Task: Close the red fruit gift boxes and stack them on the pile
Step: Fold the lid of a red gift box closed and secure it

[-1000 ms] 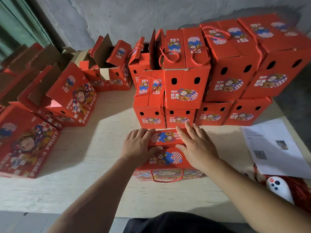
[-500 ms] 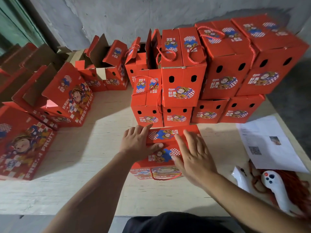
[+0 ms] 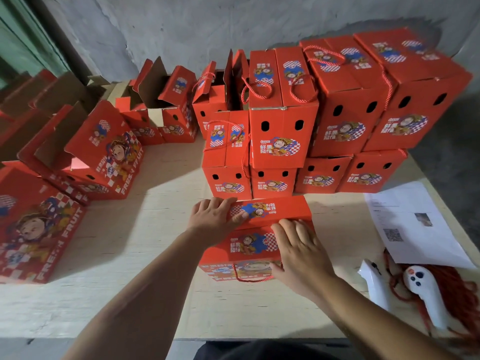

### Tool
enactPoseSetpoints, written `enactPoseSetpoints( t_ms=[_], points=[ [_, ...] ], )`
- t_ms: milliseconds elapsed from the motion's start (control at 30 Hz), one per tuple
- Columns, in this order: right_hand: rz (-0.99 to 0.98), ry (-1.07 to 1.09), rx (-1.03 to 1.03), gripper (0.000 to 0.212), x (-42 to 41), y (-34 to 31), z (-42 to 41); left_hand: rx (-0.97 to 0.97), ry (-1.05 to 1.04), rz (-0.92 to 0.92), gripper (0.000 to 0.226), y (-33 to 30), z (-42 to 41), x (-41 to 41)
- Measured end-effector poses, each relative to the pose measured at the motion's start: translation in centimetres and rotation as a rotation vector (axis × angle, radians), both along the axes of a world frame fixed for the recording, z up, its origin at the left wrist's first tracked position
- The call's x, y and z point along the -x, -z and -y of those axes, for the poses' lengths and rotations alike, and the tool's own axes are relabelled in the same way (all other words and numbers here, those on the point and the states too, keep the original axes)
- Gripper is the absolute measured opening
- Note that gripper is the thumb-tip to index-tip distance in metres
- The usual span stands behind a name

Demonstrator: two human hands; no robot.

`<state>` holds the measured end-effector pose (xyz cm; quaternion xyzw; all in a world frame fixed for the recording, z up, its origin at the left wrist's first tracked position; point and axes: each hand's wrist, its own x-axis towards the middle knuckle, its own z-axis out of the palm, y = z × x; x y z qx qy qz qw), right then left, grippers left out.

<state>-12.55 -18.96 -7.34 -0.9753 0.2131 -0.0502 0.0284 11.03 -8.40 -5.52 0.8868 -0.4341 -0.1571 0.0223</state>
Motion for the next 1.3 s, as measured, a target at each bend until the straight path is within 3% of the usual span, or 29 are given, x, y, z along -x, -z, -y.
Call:
enactPoseSetpoints(
  t_ms=[167,400,633,933,1067,1200,1300],
  points=[
    [-0.032,-0.003,0.001,0.092,0.1,-0.1,0.0,-0.065,-0.002,-0.020,0.102,-0.4,0.3,-0.1],
    [-0.009,0.036,-0.007,0.091,-0.1,-0.3,-0.1,-0.094,-0.050,-0.078,0.075,-0.1,0.8,-0.7],
    [-0.069,0.035,-0.081,0.102,-0.8,-0.3,0.0,-0.182,-0.083,-0.145,0.080,-0.6,1.9,-1.7],
    [-0.007,-0.053,-0.244,0.085,-0.4,-1.2,1.2,-0.296,-0.054,-0.145,0.080,-0.7,2.8,-2.5],
    [0.161,-0.030,-0.227,0.085,1.1,-0.1,-1.0,-0.201,-0.115,-0.123,0.083,0.2,2.5,-1.9],
    [0.116,-0.014,-0.124,0.094,1.5,0.5,-1.9,-0.059,-0.148,-0.018,0.092,1.5,1.7,-0.9],
    [0.092,0.009,-0.091,0.086,1.0,-0.5,-2.1,0.025,-0.147,0.060,0.092,2.2,1.4,-0.5]
  ],
)
